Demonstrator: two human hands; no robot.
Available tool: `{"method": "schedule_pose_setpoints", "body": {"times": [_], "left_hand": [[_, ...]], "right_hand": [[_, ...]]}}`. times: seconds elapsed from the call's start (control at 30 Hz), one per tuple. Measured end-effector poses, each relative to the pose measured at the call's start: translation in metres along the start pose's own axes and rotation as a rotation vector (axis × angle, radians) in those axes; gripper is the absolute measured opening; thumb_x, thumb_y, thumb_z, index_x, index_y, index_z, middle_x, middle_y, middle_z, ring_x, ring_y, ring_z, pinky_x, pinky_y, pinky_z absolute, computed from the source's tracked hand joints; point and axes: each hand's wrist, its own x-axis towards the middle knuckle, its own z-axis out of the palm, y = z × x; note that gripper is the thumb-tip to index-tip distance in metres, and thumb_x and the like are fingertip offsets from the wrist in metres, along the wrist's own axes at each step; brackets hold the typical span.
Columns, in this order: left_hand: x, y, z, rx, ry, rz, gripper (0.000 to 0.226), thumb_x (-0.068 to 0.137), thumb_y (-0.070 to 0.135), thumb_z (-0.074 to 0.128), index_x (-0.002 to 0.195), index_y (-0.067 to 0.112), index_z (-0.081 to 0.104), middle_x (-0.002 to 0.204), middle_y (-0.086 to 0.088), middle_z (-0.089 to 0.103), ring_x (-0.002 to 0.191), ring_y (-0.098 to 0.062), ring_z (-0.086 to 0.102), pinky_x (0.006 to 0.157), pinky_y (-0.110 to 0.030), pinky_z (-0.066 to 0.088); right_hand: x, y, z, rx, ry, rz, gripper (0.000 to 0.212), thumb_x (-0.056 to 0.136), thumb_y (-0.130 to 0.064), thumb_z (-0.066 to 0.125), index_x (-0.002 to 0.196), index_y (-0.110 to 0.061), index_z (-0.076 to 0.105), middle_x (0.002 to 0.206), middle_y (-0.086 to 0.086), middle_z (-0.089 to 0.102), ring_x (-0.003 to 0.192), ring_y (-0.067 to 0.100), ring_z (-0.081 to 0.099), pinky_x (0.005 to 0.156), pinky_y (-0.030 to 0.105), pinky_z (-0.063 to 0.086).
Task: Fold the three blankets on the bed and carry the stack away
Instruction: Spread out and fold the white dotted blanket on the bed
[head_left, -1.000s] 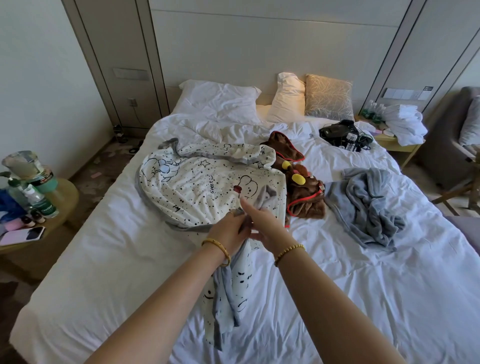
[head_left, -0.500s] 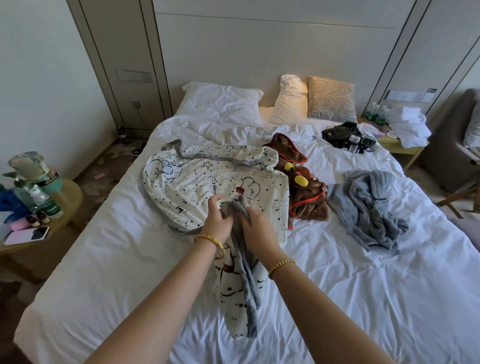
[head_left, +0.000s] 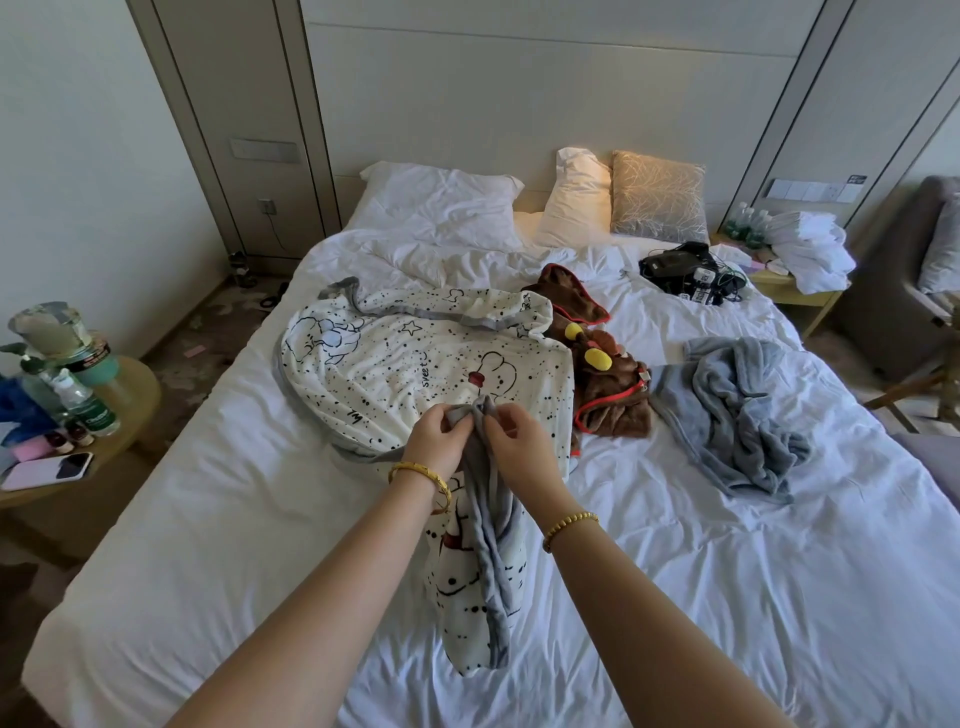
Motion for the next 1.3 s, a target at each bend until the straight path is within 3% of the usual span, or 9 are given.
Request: {"method": "schedule_pose_setpoints", "body": {"times": [0.17, 0.3, 0.43, 0.57, 0.7, 0.83, 1.0, 1.17, 1.3], "left_hand": [[-0.001, 0.000, 0.000, 0.001, -0.019, -0.044, 0.035, 0.087, 0.039, 0.060, 0.107, 0.011, 0.054, 0.105, -0.011, 0.063, 0.099, -0.026, 0.062, 0.090, -0.044, 0.052], [0.000, -0.003, -0.002, -0.011, 0.017, -0.053, 0.017, 0.090, 0.024, 0.056, 0.101, 0.010, 0.056, 0.103, -0.014, 0.064, 0.096, -0.030, 0.063, 0.086, -0.048, 0.054], [0.003, -0.001, 0.000, -0.102, 0.098, -0.071, 0.008, 0.088, 0.021, 0.057, 0.093, 0.014, 0.058, 0.096, -0.012, 0.064, 0.095, -0.031, 0.063, 0.085, -0.049, 0.054], [0.002, 0.002, 0.003, -0.157, 0.084, -0.051, 0.015, 0.088, 0.027, 0.060, 0.095, 0.013, 0.059, 0.098, -0.011, 0.064, 0.093, -0.027, 0.063, 0.085, -0.044, 0.055], [-0.002, 0.003, 0.002, -0.405, -0.055, -0.133, 0.023, 0.095, 0.018, 0.045, 0.084, 0.011, 0.063, 0.079, -0.007, 0.070, 0.076, -0.016, 0.067, 0.064, -0.027, 0.057], [-0.006, -0.001, 0.003, -0.580, -0.171, -0.158, 0.024, 0.095, 0.006, 0.043, 0.090, 0.011, 0.066, 0.080, -0.006, 0.073, 0.079, -0.015, 0.069, 0.062, -0.022, 0.057], [-0.003, -0.008, 0.011, -0.456, -0.087, -0.147, 0.015, 0.089, 0.015, 0.061, 0.100, 0.012, 0.051, 0.092, -0.004, 0.065, 0.078, -0.016, 0.065, 0.066, -0.024, 0.056], [0.004, -0.009, 0.014, -0.377, 0.046, -0.173, 0.011, 0.090, 0.006, 0.047, 0.084, 0.010, 0.055, 0.070, -0.005, 0.057, 0.065, -0.017, 0.054, 0.061, -0.026, 0.047], [0.006, -0.003, 0.014, -0.477, 0.065, -0.176, 0.022, 0.090, 0.003, 0.044, 0.072, 0.010, 0.056, 0.064, -0.007, 0.052, 0.063, -0.019, 0.051, 0.062, -0.030, 0.045]], "right_hand": [[0.000, 0.002, 0.000, -0.083, 0.000, -0.042, 0.016, 0.090, -0.018, 0.053, 0.084, -0.007, 0.063, 0.084, 0.010, 0.064, 0.076, 0.020, 0.057, 0.063, 0.026, 0.044], [0.000, 0.000, -0.003, -0.070, 0.023, -0.046, 0.018, 0.089, -0.023, 0.056, 0.079, -0.011, 0.066, 0.077, 0.007, 0.066, 0.063, 0.015, 0.055, 0.050, 0.016, 0.039], [-0.002, -0.001, -0.002, -0.220, 0.086, -0.148, 0.019, 0.091, -0.020, 0.051, 0.090, -0.008, 0.065, 0.080, 0.005, 0.065, 0.072, 0.021, 0.057, 0.057, 0.026, 0.043], [-0.006, 0.000, 0.001, -0.274, 0.007, -0.276, 0.018, 0.094, -0.018, 0.049, 0.091, -0.008, 0.063, 0.077, -0.005, 0.050, 0.070, 0.016, 0.048, 0.059, 0.019, 0.032], [-0.003, 0.004, -0.003, -0.249, -0.034, -0.250, 0.022, 0.095, -0.015, 0.047, 0.105, -0.005, 0.063, 0.095, -0.003, 0.052, 0.081, 0.014, 0.049, 0.071, 0.019, 0.036], [0.001, 0.005, -0.008, -0.230, 0.031, -0.172, 0.024, 0.094, -0.010, 0.044, 0.096, -0.004, 0.067, 0.084, 0.000, 0.053, 0.073, 0.015, 0.049, 0.062, 0.019, 0.033], [-0.002, 0.005, -0.006, -0.192, -0.031, -0.129, 0.022, 0.090, -0.006, 0.045, 0.083, 0.000, 0.065, 0.074, 0.004, 0.053, 0.067, 0.017, 0.047, 0.050, 0.012, 0.029], [-0.005, -0.002, -0.004, -0.041, 0.018, -0.042, 0.025, 0.090, -0.009, 0.045, 0.078, 0.004, 0.063, 0.058, 0.004, 0.046, 0.052, 0.013, 0.037, 0.048, 0.020, 0.028], [-0.007, -0.007, -0.002, -0.070, 0.052, -0.093, 0.024, 0.091, -0.008, 0.045, 0.083, 0.005, 0.063, 0.066, 0.013, 0.053, 0.060, 0.019, 0.042, 0.054, 0.026, 0.032]]}}
